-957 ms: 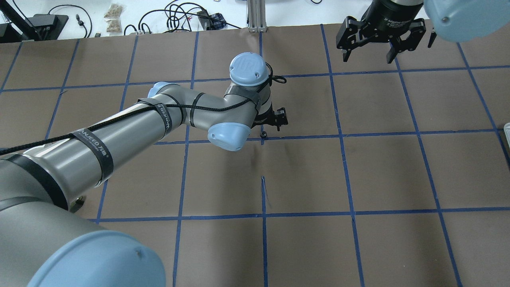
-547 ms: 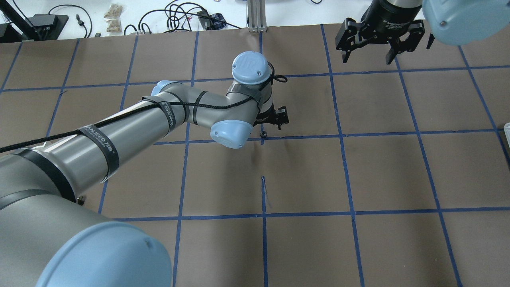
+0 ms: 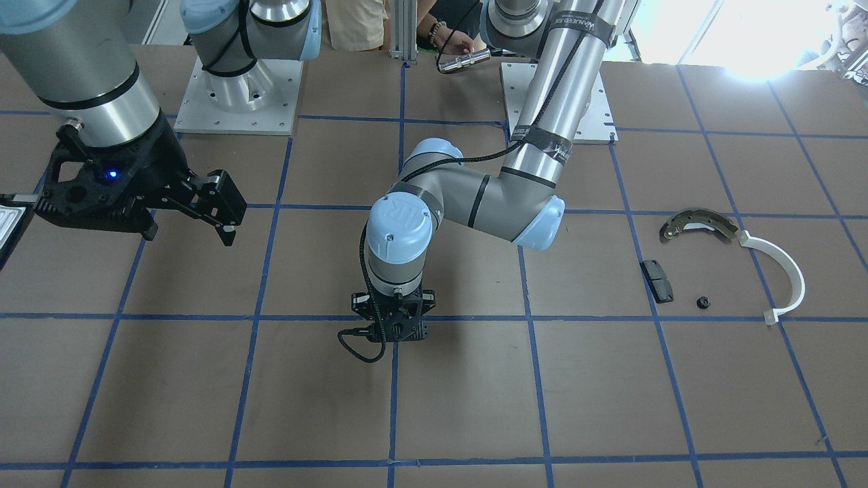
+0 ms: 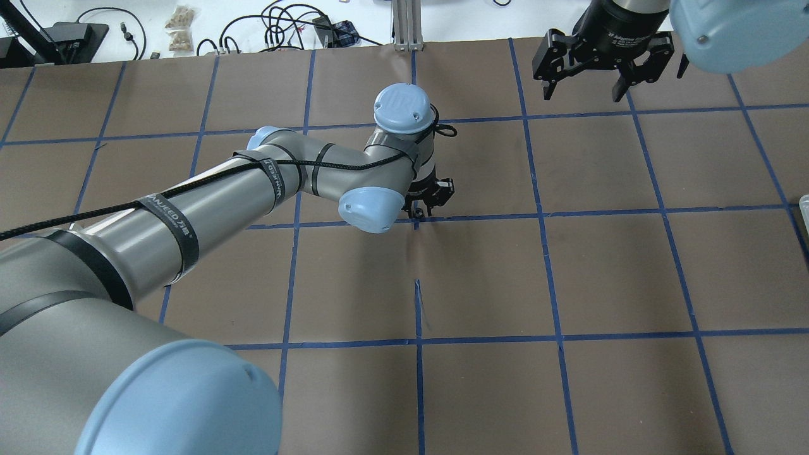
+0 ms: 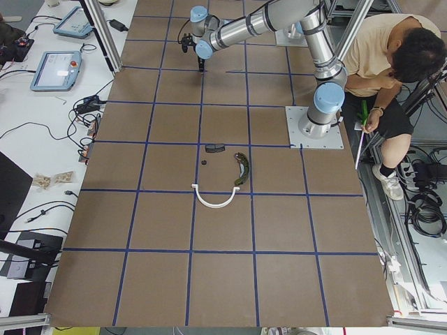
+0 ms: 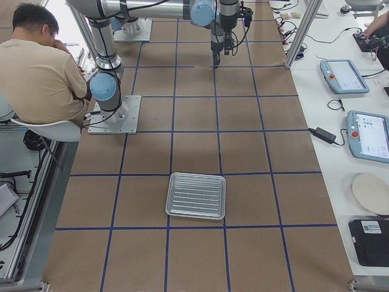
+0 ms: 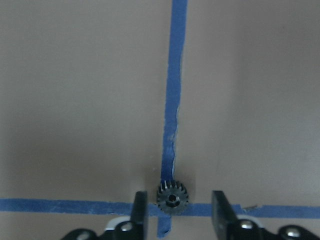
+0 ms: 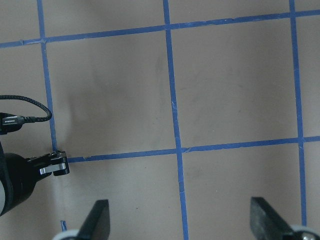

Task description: Place bearing gear from tray to pile

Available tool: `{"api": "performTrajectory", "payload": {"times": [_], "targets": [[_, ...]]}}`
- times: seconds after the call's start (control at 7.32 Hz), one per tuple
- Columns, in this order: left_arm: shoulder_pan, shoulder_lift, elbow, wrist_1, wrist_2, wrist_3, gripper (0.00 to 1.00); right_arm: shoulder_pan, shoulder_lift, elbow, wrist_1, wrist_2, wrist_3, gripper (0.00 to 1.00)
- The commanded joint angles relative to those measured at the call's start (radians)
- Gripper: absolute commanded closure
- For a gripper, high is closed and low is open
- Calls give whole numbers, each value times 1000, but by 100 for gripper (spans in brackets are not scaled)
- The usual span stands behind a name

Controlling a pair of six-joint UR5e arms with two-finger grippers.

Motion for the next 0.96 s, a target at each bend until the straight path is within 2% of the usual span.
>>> {"api": "performTrajectory", "payload": {"times": [0.0, 0.14, 0.27, 0.41, 0.82], "targets": [[0, -1, 1, -1, 2, -1, 62, 0, 1, 0, 0, 0, 0, 0], [0, -3, -1, 0, 3, -1, 62, 0, 0, 0, -2, 0, 1, 0], [0, 5, 1, -1, 5, 2, 86, 0, 0, 0, -2, 0, 1, 0], [0, -6, -2, -1, 2, 1, 100, 0, 1, 0, -2, 0, 0, 0], [66, 49, 7, -53, -4, 18, 100, 0, 0, 0, -2, 0, 1, 0]]}}
